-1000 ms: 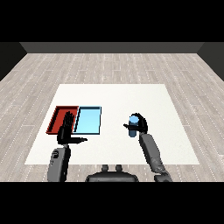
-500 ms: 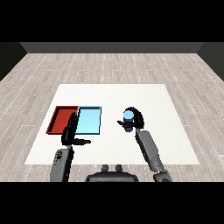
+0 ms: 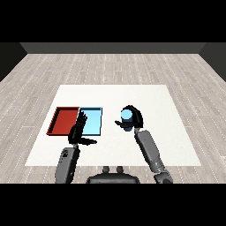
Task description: Pick the blue can and put it in the blue box
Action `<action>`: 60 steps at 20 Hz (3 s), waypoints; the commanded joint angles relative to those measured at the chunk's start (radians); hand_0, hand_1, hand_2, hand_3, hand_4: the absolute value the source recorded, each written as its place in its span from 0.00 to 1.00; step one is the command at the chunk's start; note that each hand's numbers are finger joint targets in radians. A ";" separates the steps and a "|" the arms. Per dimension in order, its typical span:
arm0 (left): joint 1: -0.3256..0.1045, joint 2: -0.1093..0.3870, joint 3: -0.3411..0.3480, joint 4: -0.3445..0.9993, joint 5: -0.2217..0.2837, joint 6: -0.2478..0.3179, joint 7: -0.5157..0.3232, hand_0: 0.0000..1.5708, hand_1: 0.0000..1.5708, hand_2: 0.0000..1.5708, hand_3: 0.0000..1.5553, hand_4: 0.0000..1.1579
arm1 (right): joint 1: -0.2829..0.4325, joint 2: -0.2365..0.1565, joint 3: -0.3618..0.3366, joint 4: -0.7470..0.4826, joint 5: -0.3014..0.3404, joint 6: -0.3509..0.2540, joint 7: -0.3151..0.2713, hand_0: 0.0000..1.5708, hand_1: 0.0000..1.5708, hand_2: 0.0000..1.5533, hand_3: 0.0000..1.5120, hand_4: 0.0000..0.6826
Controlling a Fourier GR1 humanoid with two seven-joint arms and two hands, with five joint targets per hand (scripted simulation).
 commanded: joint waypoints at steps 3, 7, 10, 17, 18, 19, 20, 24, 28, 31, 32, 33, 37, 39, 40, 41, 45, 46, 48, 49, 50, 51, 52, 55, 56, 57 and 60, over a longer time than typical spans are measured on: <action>-0.094 -0.005 -0.037 0.123 0.047 0.027 -0.003 0.00 0.00 0.00 0.00 0.00 | -0.045 0.000 -0.022 0.052 -0.008 0.025 -0.012 0.95 0.95 0.94 0.95 0.93; -0.127 -0.005 -0.094 0.074 0.080 0.071 0.092 0.00 0.00 0.00 0.00 0.00 | -0.006 0.000 0.017 0.063 -0.021 0.022 -0.074 0.93 0.93 0.94 0.95 0.92; -0.076 -0.005 -0.150 0.065 0.063 0.083 0.092 0.00 0.00 0.00 0.00 0.00 | -0.045 0.000 -0.007 0.047 -0.031 0.049 -0.013 0.91 0.91 0.94 0.95 0.90; -0.170 -0.005 -0.269 0.186 0.060 0.260 0.054 0.00 0.00 0.00 0.00 0.00 | -0.046 0.000 0.103 0.054 -0.032 -0.031 -0.055 0.91 0.91 0.94 0.95 0.89; -0.161 -0.005 -0.239 0.155 0.026 0.227 0.078 0.00 0.00 0.00 0.00 0.00 | -0.069 0.000 0.093 0.025 -0.040 -0.029 -0.009 0.92 0.92 0.93 0.95 0.89; -0.257 -0.005 -0.247 0.184 0.041 0.247 0.116 0.00 0.00 0.00 0.00 0.00 | -0.021 0.000 0.076 -0.023 -0.007 -0.006 -0.002 0.92 0.92 0.93 0.95 0.89; -0.170 -0.005 -0.288 0.188 0.033 0.259 0.032 0.00 0.00 0.00 0.00 0.00 | 0.009 -0.004 0.063 -0.102 0.013 0.017 0.032 0.92 0.92 0.94 0.95 0.89; -0.218 -0.005 -0.265 0.239 0.030 0.243 0.052 0.00 0.00 0.00 0.00 0.00 | -0.027 0.000 0.166 -0.033 -0.012 -0.047 0.007 0.91 0.91 0.94 0.94 0.92; -0.334 -0.005 -0.300 0.421 0.116 0.297 -0.015 0.00 0.00 0.00 0.00 0.00 | -0.034 0.001 0.153 -0.038 -0.022 -0.053 0.021 0.91 0.91 0.94 0.94 0.91; -0.274 -0.005 -0.345 0.330 0.113 0.321 0.017 0.00 0.00 0.00 0.00 0.00 | -0.006 0.001 0.185 -0.094 -0.007 -0.061 0.039 0.91 0.91 0.94 0.94 0.90; -0.231 -0.005 -0.314 0.271 0.077 0.271 0.042 0.00 0.00 0.00 0.00 0.00 | 0.003 0.001 0.143 -0.116 0.005 -0.006 0.046 0.91 0.91 0.94 0.94 0.90; -0.291 -0.005 -0.311 0.358 0.111 0.291 0.020 0.00 0.00 0.00 0.00 0.00 | 0.007 0.001 0.161 -0.106 0.008 -0.023 0.019 0.91 0.91 0.94 0.94 0.90; -0.256 -0.005 -0.425 0.401 0.138 0.347 -0.079 0.00 0.00 0.00 0.00 0.00 | -0.049 0.001 0.183 -0.060 -0.004 -0.051 0.016 0.91 0.91 0.94 0.94 0.90; -0.328 -0.005 -0.386 0.430 0.152 0.352 -0.070 0.00 0.00 0.00 0.00 0.00 | -0.047 0.001 0.213 -0.122 0.000 -0.070 0.080 0.91 0.91 0.94 0.94 0.92; -0.317 -0.005 -0.362 0.466 0.156 0.307 -0.103 0.00 0.00 0.00 0.00 0.00 | -0.059 0.001 0.157 -0.018 -0.016 -0.006 -0.013 0.91 0.91 0.94 0.94 0.91; -0.262 -0.005 -0.393 0.329 0.115 0.358 -0.020 0.00 0.00 0.00 0.00 0.00 | -0.109 0.001 0.229 -0.012 -0.055 -0.099 0.029 0.91 0.91 0.94 0.94 0.91; -0.283 -0.005 -0.354 0.386 0.101 0.293 -0.026 0.00 0.00 0.00 0.00 0.00 | -0.057 0.001 0.221 -0.079 -0.035 -0.056 0.029 0.93 0.93 0.95 0.94 0.90; -0.320 -0.005 -0.438 0.471 0.187 0.352 -0.119 0.00 0.00 0.00 0.00 0.00 | -0.059 0.001 0.262 0.054 -0.102 -0.074 -0.086 0.94 0.94 0.95 0.94 0.90; -0.341 -0.005 -0.451 0.449 0.181 0.380 -0.100 0.00 0.00 0.00 0.00 0.00 | -0.031 0.001 0.221 -0.042 -0.049 -0.019 -0.015 0.94 0.94 0.94 0.94 0.88; -0.330 -0.005 -0.440 0.460 0.156 0.375 -0.098 0.00 0.00 0.00 0.00 0.00 | -0.024 0.001 0.285 -0.067 -0.055 -0.105 0.015 0.94 0.94 0.94 0.94 0.87; -0.291 -0.005 -0.417 0.330 0.123 0.362 -0.016 0.00 0.00 0.00 0.00 0.00 | -0.072 0.001 0.325 0.018 -0.102 -0.137 -0.061 0.94 0.94 0.94 0.94 0.86; -0.325 -0.005 -0.370 0.423 0.143 0.307 -0.065 0.00 0.00 0.00 0.00 0.00 | -0.033 0.001 0.293 -0.028 -0.057 -0.098 -0.020 0.94 0.94 0.94 0.94 0.86; -0.438 -0.005 -0.397 0.547 0.212 0.345 -0.099 0.00 0.00 0.00 0.00 0.00 | -0.094 0.001 0.254 -0.036 -0.060 -0.080 0.042 0.93 0.93 0.94 0.93 0.85; -0.347 -0.005 -0.414 0.426 0.206 0.327 -0.090 0.00 0.00 0.00 0.00 0.00 | -0.099 0.001 0.284 0.042 -0.086 -0.111 -0.054 0.92 0.92 0.93 0.93 0.83; -0.346 -0.005 -0.439 0.451 0.193 0.336 -0.110 0.00 0.00 0.00 0.00 0.00 | -0.115 0.001 0.411 0.033 -0.129 -0.220 -0.042 0.92 0.92 0.93 0.92 0.82; -0.365 -0.005 -0.443 0.434 0.206 0.356 -0.089 0.00 0.00 0.00 0.00 0.00 | -0.027 0.001 0.344 -0.084 -0.064 -0.123 0.020 0.93 0.93 0.93 0.92 0.82; -0.374 -0.005 -0.418 0.487 0.152 0.366 -0.102 0.00 0.00 0.00 0.00 0.00 | -0.058 0.001 0.328 -0.051 -0.063 -0.096 -0.003 0.94 0.94 0.94 0.92 0.79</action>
